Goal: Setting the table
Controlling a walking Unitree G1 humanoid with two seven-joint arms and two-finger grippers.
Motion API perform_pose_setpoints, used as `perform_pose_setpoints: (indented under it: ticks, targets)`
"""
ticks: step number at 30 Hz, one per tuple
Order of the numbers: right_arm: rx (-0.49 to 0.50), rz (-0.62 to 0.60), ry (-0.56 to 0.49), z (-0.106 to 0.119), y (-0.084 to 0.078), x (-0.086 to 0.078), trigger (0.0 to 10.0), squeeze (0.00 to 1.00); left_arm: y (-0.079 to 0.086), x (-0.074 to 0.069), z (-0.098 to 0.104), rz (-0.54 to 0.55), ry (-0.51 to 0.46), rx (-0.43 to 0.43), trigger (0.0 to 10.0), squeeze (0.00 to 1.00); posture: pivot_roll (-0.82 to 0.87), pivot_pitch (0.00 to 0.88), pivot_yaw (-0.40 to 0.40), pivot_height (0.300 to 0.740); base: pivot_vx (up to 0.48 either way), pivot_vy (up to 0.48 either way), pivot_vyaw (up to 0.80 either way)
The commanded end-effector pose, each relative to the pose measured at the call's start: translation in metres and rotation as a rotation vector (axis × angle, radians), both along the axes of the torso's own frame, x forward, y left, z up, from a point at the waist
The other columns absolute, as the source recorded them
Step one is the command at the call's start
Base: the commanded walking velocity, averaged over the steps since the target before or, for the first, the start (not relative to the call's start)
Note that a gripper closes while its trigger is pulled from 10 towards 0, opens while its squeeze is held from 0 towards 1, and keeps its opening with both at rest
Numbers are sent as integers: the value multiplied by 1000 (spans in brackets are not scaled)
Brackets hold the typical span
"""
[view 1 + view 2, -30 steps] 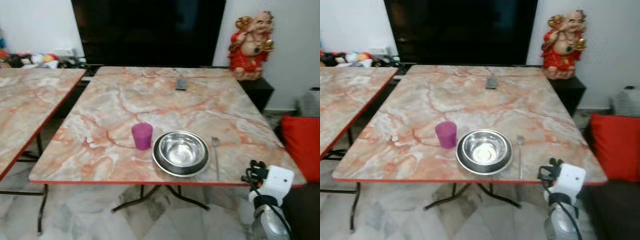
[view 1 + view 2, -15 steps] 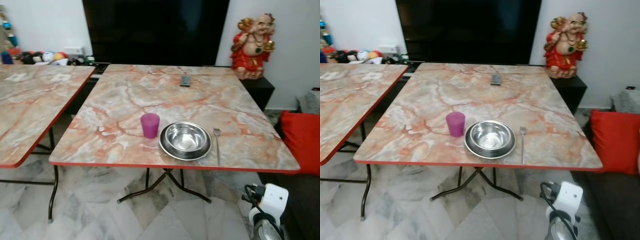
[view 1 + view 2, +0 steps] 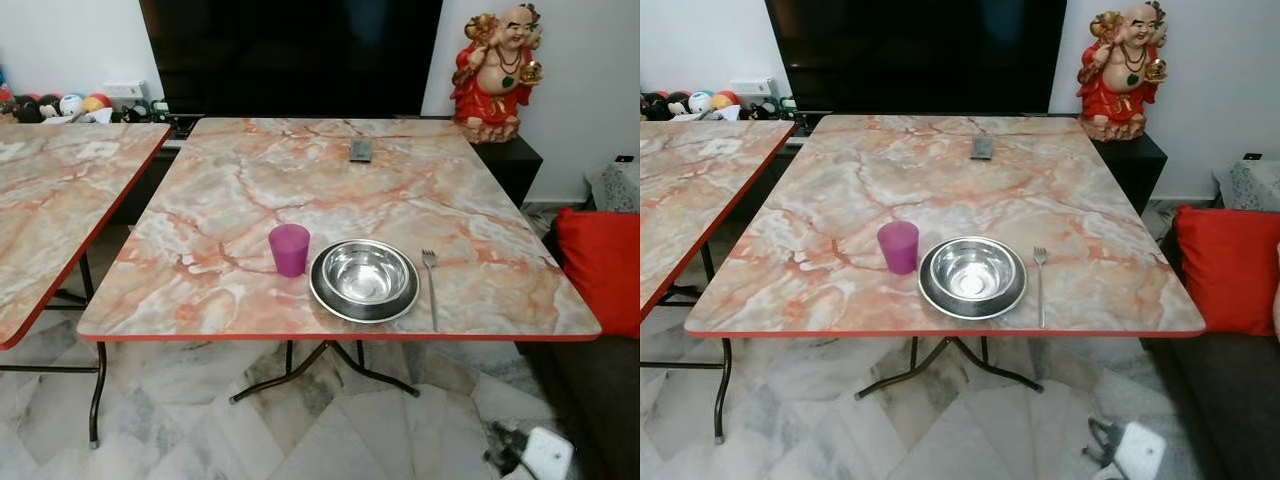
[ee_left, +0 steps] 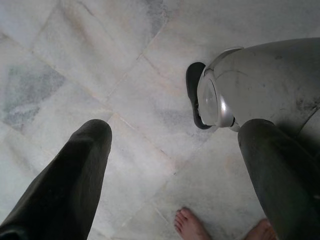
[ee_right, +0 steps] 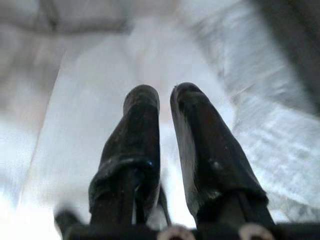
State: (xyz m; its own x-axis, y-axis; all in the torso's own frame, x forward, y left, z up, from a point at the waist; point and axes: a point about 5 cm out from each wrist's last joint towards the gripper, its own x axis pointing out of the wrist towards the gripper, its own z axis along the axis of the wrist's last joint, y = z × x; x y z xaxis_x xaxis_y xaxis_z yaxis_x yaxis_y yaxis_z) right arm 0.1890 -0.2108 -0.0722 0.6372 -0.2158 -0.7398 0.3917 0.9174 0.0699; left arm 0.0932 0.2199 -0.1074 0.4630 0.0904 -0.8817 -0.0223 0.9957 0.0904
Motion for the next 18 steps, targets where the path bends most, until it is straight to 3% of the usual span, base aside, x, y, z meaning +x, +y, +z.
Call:
perform_pose_setpoints:
  ticks: [1, 6, 13, 18]
  targets:
    - [8, 124, 69, -7, 8, -7, 10000, 0, -4, -2, -1, -10, 3, -11, 10000, 0, -38, 0, -16, 740, 0, 0, 0]
    - [-19, 311, 138, -14, 19, -16, 10000, 0, -4, -1, -1, -6, -3, -9, 10000, 0, -19, 0, -20, 740, 0, 0, 0]
    - [-22, 214, 163, -16, 9, -21, 10000, 0, -5, -3, -1, -11, 6, -11, 10000, 0, -26, 0, -13, 740, 0, 0, 686]
    - [-35, 216, 198, -18, 3, -26, 10000, 0, -6, -4, -2, -16, 14, -12, 10000, 0, -20, 0, -16, 740, 0, 0, 800]
